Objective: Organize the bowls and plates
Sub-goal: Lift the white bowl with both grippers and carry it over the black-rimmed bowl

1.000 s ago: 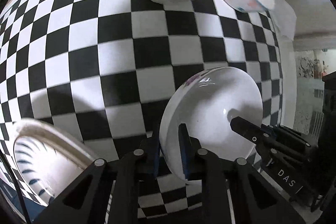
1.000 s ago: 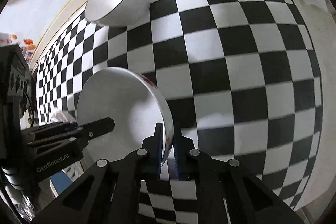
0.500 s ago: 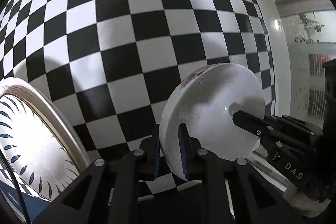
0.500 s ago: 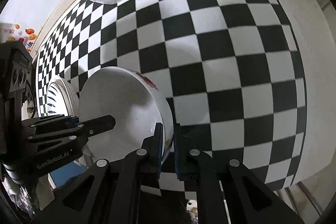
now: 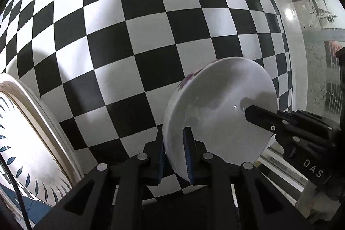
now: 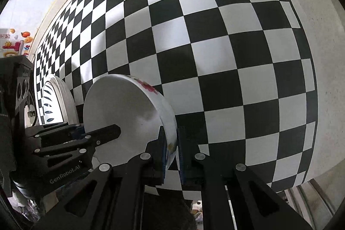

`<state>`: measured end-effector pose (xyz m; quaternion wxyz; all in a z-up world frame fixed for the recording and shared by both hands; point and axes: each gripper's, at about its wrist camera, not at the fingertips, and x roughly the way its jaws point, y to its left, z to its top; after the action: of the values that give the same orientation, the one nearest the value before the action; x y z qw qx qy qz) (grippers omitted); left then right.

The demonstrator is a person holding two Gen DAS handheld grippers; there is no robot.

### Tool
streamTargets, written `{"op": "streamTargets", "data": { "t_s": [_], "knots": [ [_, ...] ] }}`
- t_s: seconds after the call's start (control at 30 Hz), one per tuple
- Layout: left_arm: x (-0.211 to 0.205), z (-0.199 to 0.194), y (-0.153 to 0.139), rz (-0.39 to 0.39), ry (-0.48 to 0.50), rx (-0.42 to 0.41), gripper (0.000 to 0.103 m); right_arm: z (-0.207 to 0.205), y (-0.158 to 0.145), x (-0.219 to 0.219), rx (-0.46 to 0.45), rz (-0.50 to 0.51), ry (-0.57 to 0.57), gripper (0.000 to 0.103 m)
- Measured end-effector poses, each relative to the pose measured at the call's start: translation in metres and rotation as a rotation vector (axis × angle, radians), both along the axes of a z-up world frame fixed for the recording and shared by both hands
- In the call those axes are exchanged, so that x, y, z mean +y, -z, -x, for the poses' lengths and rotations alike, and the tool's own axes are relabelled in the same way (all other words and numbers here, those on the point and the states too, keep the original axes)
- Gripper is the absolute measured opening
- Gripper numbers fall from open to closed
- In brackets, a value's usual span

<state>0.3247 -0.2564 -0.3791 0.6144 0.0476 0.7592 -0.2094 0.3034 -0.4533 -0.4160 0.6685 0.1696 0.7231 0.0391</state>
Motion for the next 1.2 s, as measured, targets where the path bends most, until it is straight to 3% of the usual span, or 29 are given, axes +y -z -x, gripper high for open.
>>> {"op": "streamTargets", "data": {
  "t_s": [0.2,0.33,0.4,0.53,0.73,0.83,0.9,1.03,1.13,1.2],
  "knots": [
    [-0.004,-0.002,0.004,-0.008,0.002,0.017,0.015,-0.004,0.008,-0.001,0.037,-0.035,0.028,0.011],
    [0.007,-0.007,-0.015,-0.006,-0.016,-0.009,0.015,-0.007,0.002,-0.014,0.059,-0.089,0.059,0.014],
    [0.016,-0.013,-0.032,0.001,-0.042,-0.039,0.024,-0.012,-0.010,-0.021,0.036,-0.072,0.063,0.025],
    [0.034,-0.034,-0.056,0.015,-0.104,-0.076,0.029,-0.037,-0.042,-0.024,-0.060,-0.010,0.047,0.027],
    [0.060,-0.109,-0.068,0.018,-0.217,-0.134,0.029,-0.113,-0.063,-0.021,-0.180,-0.090,0.096,0.034],
    [0.068,-0.152,-0.061,0.037,-0.302,-0.107,0.029,-0.158,-0.055,-0.014,-0.203,-0.160,0.154,0.034],
    [0.069,-0.185,-0.053,0.045,-0.338,-0.082,0.029,-0.187,-0.050,-0.004,-0.219,-0.146,0.155,0.034],
    [0.064,-0.226,-0.043,0.015,-0.328,-0.094,0.029,-0.229,-0.034,0.013,-0.193,-0.161,0.159,0.034],
    [0.056,-0.250,-0.028,0.024,-0.302,-0.045,0.029,-0.250,-0.022,0.020,-0.166,-0.180,0.174,0.034],
    [0.052,-0.261,-0.019,-0.010,-0.288,-0.045,0.029,-0.260,-0.014,0.022,-0.151,-0.201,0.187,0.034]
  ]
}}
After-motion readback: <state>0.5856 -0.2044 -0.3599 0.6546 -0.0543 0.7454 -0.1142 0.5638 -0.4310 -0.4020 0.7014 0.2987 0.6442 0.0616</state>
